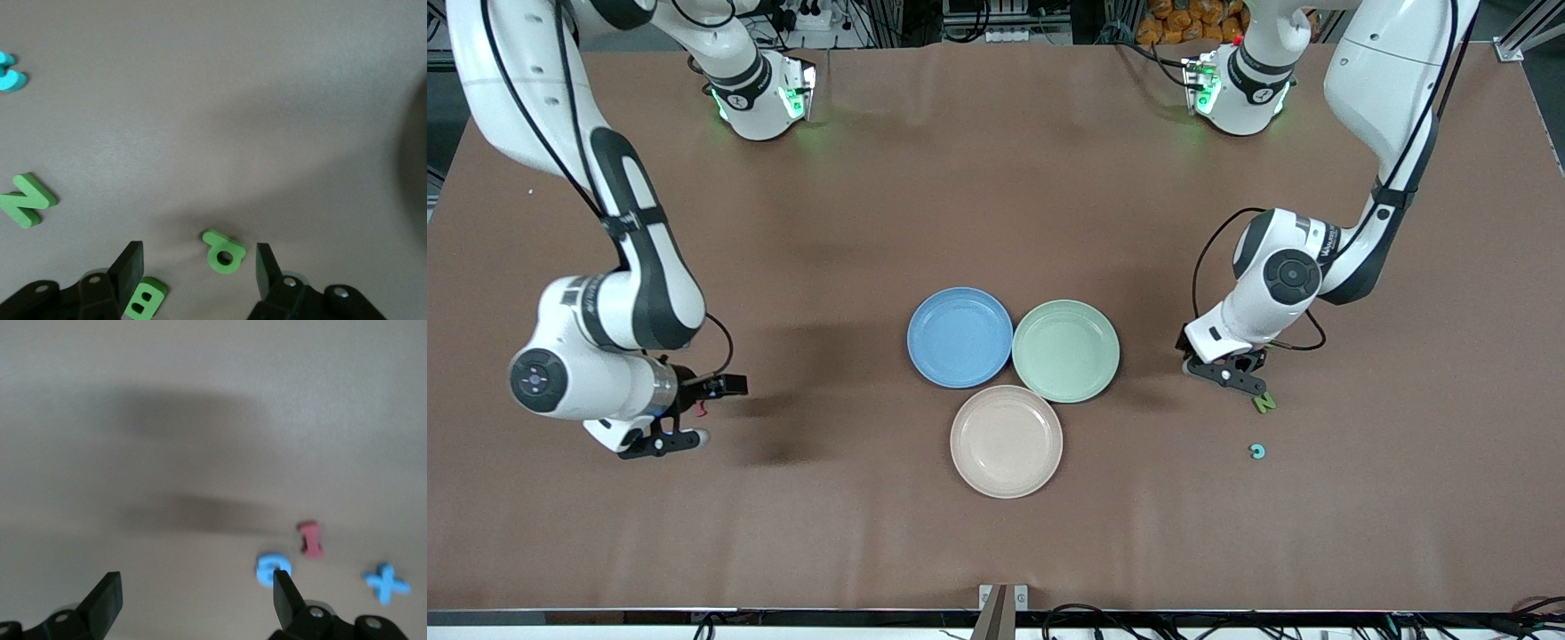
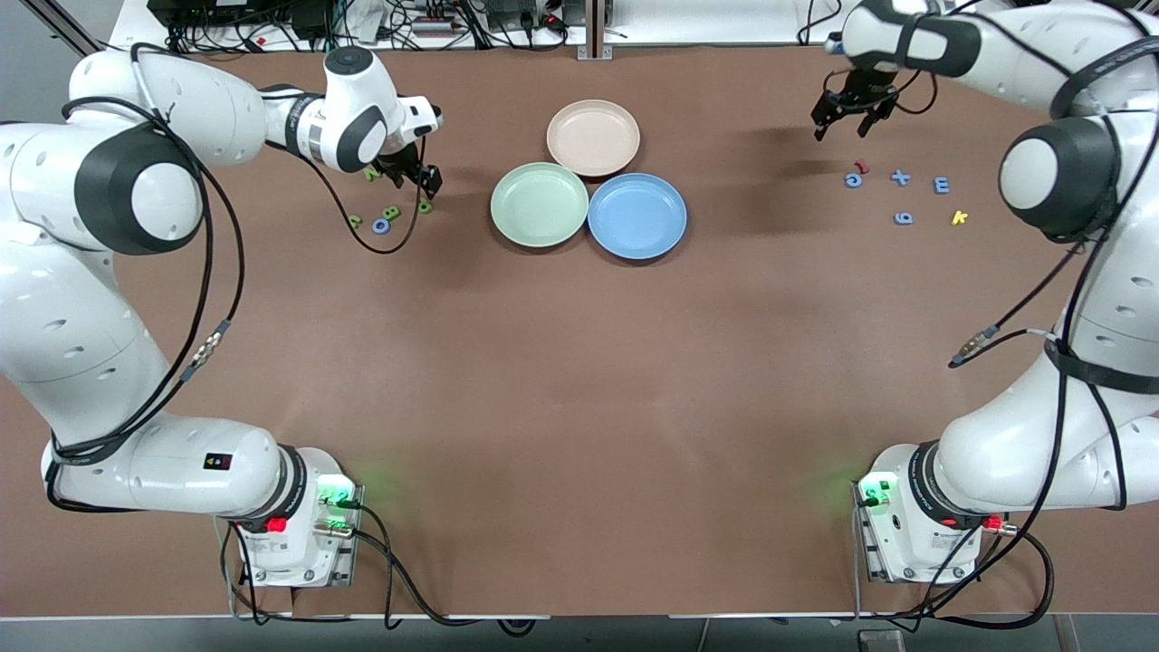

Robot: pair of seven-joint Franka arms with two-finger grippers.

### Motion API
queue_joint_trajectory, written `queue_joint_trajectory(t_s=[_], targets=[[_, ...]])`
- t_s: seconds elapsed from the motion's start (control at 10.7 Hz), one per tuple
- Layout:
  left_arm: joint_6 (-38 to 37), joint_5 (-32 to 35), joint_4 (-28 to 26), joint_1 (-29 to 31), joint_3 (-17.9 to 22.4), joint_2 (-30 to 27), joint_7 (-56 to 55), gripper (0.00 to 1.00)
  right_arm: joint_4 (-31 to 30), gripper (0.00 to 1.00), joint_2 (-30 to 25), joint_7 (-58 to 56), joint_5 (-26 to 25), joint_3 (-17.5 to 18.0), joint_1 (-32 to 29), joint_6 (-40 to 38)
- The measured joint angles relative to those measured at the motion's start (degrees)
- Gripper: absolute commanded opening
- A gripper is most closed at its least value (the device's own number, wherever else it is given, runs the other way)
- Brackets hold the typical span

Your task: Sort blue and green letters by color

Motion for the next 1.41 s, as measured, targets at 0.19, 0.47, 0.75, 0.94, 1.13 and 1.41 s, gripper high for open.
queue_joint_trajectory(t_s=[0.19, 0.47, 0.75, 0.94, 1.13, 1.41], targets=[[0.2, 1.4, -0.5, -0.8, -0.1, 0.2, 0.4, 0.68, 0.1, 1.00, 2.9, -0.3, -0.4, -0.2, 0.0, 3.2], [0.2, 1.4, -1.1, -1.3, -0.2, 0.7, 1.2, 0.68, 0.1, 1.00, 3.8, -1.2, -0.8, -0.6, -0.4, 3.2], [0.3, 1.5, -1.2, -1.3, -0.2, 1.5, 1.2, 0.68, -0.1, 1.00, 4.9, -2.4, -0.9, -1.1, -1.6, 2.9], [0.7, 1.5, -1.2, -1.3, -0.2, 1.9, 1.2, 0.67, -0.9, 1.00, 5.8, -3.8, -0.9, -1.1, -3.1, 2.8], [2.0, 1.5, -1.2, -1.3, -0.2, 2.8, 1.2, 0.64, -1.5, 1.00, 6.3, -4.0, -0.9, -1.1, -3.5, 2.7], [2.4, 1.5, -1.2, -1.3, -0.2, 3.0, 1.2, 0.33, -2.3, 1.00, 6.4, -4.0, -0.9, -0.9, -3.5, 2.7]])
